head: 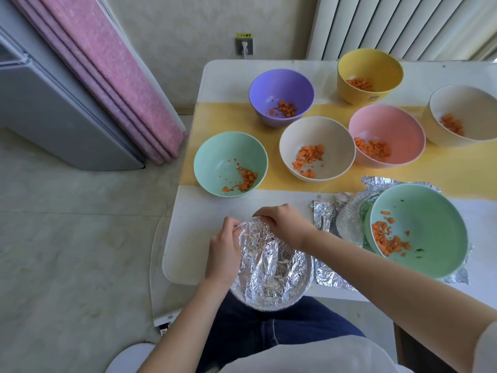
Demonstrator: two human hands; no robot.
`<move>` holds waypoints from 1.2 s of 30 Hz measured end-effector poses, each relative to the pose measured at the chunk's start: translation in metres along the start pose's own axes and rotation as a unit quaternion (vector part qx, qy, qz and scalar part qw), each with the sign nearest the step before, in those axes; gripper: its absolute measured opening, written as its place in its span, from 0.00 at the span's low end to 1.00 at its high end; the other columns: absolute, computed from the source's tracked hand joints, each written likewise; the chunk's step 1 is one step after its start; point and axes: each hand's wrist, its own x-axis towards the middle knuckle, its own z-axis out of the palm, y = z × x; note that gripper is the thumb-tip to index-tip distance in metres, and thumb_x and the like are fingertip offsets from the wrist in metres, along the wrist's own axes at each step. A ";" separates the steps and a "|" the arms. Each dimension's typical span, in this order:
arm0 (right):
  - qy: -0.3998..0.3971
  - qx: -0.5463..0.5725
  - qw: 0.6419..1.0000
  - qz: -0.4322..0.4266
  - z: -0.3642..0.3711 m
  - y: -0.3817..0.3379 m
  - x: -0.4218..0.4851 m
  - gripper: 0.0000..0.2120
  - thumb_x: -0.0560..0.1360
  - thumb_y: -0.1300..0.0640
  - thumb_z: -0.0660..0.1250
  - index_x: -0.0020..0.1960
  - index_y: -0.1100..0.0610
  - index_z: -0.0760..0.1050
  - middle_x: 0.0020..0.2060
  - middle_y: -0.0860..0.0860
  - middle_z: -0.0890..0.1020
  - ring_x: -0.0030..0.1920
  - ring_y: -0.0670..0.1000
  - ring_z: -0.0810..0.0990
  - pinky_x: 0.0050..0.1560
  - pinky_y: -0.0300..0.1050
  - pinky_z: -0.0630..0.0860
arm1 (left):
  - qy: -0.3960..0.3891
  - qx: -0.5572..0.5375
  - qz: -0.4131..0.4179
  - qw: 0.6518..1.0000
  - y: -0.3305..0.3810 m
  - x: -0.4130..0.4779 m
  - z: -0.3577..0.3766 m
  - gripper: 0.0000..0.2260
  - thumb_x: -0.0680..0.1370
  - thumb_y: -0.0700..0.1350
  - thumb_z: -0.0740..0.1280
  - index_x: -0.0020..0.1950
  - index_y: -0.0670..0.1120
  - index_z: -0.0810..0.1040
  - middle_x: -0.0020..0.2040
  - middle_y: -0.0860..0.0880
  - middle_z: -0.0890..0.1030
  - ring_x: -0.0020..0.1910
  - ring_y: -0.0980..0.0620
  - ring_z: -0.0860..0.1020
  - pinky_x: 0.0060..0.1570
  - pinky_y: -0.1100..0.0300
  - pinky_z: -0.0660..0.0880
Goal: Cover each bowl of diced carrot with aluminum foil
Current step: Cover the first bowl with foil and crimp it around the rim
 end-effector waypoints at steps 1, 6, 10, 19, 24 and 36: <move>-0.003 -0.011 1.000 -0.002 0.000 0.000 0.001 0.12 0.78 0.62 0.60 0.59 0.57 0.79 0.50 0.55 0.84 0.51 0.58 0.80 0.52 0.51 0.74 | 0.000 -0.003 -0.003 1.000 0.000 0.000 0.000 0.04 0.80 0.40 0.60 0.50 0.41 0.72 0.35 0.48 0.76 0.28 0.53 0.69 0.29 0.60 0.62; -0.073 -0.116 0.991 -0.006 -0.005 -0.011 0.007 0.16 0.80 0.61 0.56 0.66 0.55 0.71 0.57 0.54 0.80 0.57 0.57 0.77 0.54 0.49 0.74 | -0.002 -0.004 -0.030 1.000 0.001 0.000 0.002 0.03 0.80 0.41 0.60 0.50 0.42 0.71 0.35 0.50 0.74 0.29 0.51 0.69 0.30 0.57 0.62; -0.092 -0.156 0.983 -0.036 -0.003 -0.021 0.011 0.22 0.74 0.70 0.57 0.65 0.55 0.72 0.56 0.55 0.80 0.55 0.58 0.78 0.53 0.51 0.74 | 0.002 -0.005 -0.021 1.000 0.003 -0.001 0.000 0.03 0.79 0.40 0.61 0.47 0.41 0.70 0.34 0.48 0.75 0.30 0.46 0.71 0.29 0.53 0.64; -0.095 -0.112 0.987 -0.060 -0.004 -0.013 0.008 0.20 0.76 0.68 0.57 0.65 0.56 0.73 0.57 0.55 0.80 0.56 0.57 0.78 0.55 0.50 0.72 | 0.005 0.001 -0.025 1.000 0.005 -0.007 0.000 0.03 0.80 0.40 0.61 0.47 0.42 0.70 0.36 0.44 0.78 0.33 0.45 0.75 0.32 0.51 0.69; -0.040 -0.029 0.999 -0.010 -0.009 0.001 -0.005 0.14 0.81 0.59 0.58 0.63 0.56 0.75 0.57 0.53 0.81 0.57 0.54 0.79 0.58 0.46 0.72 | -0.001 0.018 -0.045 0.999 0.004 -0.011 -0.001 0.04 0.81 0.43 0.57 0.48 0.44 0.68 0.32 0.50 0.71 0.28 0.52 0.68 0.29 0.59 0.60; -0.046 -0.145 0.988 -0.007 -0.001 -0.013 -0.004 0.16 0.78 0.65 0.57 0.64 0.54 0.72 0.54 0.52 0.81 0.52 0.56 0.79 0.50 0.51 0.75 | -0.019 -0.010 -0.030 0.999 0.005 -0.003 -0.003 0.10 0.81 0.39 0.58 0.57 0.44 0.77 0.42 0.47 0.81 0.37 0.52 0.73 0.36 0.63 0.64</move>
